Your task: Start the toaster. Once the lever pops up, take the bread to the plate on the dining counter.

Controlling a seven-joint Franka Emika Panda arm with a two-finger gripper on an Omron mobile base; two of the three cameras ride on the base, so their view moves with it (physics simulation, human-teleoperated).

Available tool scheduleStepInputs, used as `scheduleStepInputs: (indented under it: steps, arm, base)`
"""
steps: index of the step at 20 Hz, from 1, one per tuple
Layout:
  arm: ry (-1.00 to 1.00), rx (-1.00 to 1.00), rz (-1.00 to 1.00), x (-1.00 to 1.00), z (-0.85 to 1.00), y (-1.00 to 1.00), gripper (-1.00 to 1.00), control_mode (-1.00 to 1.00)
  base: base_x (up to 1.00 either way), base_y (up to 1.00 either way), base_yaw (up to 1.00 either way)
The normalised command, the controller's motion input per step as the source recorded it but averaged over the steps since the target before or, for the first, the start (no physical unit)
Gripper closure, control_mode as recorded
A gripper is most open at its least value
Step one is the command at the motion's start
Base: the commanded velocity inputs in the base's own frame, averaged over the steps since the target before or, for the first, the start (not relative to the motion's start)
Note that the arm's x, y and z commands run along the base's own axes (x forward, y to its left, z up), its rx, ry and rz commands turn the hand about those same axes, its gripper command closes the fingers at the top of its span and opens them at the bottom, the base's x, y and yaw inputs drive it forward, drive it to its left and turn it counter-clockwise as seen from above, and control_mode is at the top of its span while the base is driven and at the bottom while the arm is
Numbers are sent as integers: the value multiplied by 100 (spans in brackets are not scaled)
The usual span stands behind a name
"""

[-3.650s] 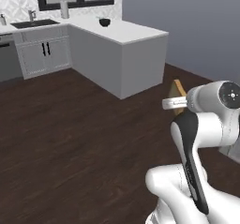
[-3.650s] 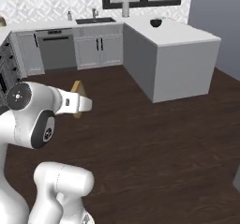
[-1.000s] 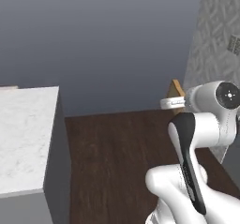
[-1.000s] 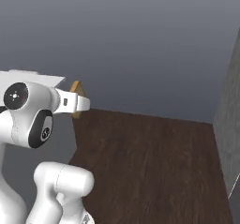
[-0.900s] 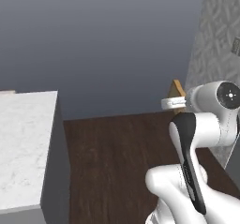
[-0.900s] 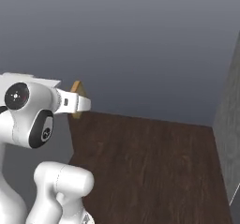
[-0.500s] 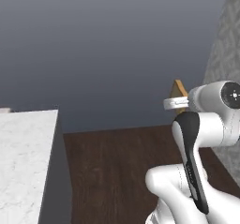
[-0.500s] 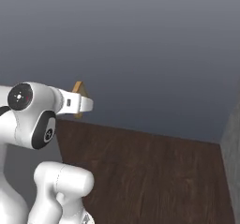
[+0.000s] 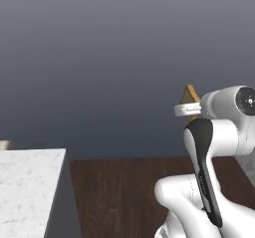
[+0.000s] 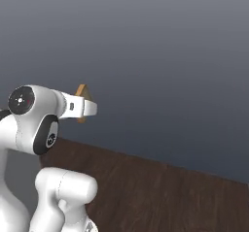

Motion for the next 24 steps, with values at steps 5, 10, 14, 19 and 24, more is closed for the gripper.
scheduleStepInputs:
  steps: [5, 10, 14, 19, 24]
  arm:
    - [0, 0, 0, 0, 0, 0, 100, 100]
    - [0, 0, 0, 0, 0, 0, 100, 100]
    - [0, 0, 0, 0, 0, 0, 100, 100]
    - [0, 0, 0, 0, 0, 0, 100, 100]
    - [0, 0, 0, 0, 0, 0, 100, 100]
  base:
    - [100, -18, 39]
    - [100, -11, 48]
    - [100, -26, 60]
    - [100, -30, 66]
    - [100, -29, 66]
